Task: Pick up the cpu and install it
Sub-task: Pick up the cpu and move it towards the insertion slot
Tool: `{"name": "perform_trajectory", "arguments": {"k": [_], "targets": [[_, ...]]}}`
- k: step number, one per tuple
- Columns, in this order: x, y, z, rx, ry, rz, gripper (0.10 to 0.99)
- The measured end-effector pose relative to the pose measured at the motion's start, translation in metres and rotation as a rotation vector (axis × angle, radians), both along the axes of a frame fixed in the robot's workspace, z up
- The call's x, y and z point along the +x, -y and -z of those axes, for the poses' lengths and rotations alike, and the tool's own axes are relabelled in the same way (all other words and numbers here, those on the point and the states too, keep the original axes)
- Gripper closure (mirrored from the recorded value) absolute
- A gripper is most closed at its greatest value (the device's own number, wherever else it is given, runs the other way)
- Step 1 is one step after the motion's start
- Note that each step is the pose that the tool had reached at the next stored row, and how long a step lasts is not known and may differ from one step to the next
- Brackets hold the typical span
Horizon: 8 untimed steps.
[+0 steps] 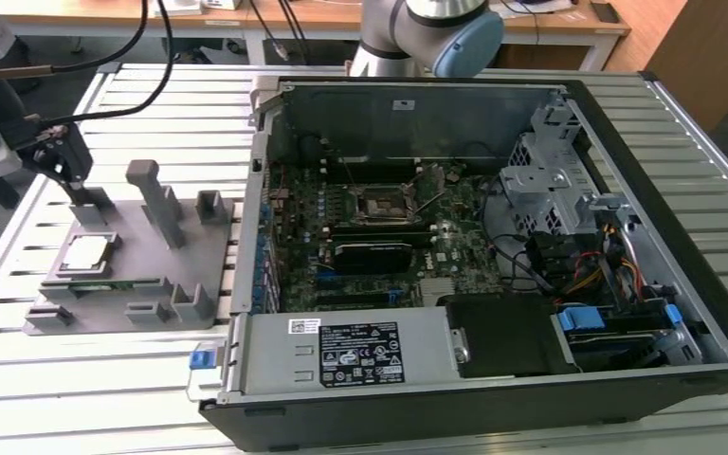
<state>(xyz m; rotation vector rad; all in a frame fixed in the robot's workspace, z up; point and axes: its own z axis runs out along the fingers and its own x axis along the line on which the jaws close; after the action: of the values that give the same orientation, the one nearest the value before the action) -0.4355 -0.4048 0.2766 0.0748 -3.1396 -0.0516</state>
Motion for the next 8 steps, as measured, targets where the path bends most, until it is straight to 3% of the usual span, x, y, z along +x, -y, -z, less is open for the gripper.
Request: {"name": "perform_trajectory", "arguments": {"k": [8], "targets": [[0.0000, -0.0001, 0.0115, 0.000, -0.0005, 0.000, 0.325]]}}
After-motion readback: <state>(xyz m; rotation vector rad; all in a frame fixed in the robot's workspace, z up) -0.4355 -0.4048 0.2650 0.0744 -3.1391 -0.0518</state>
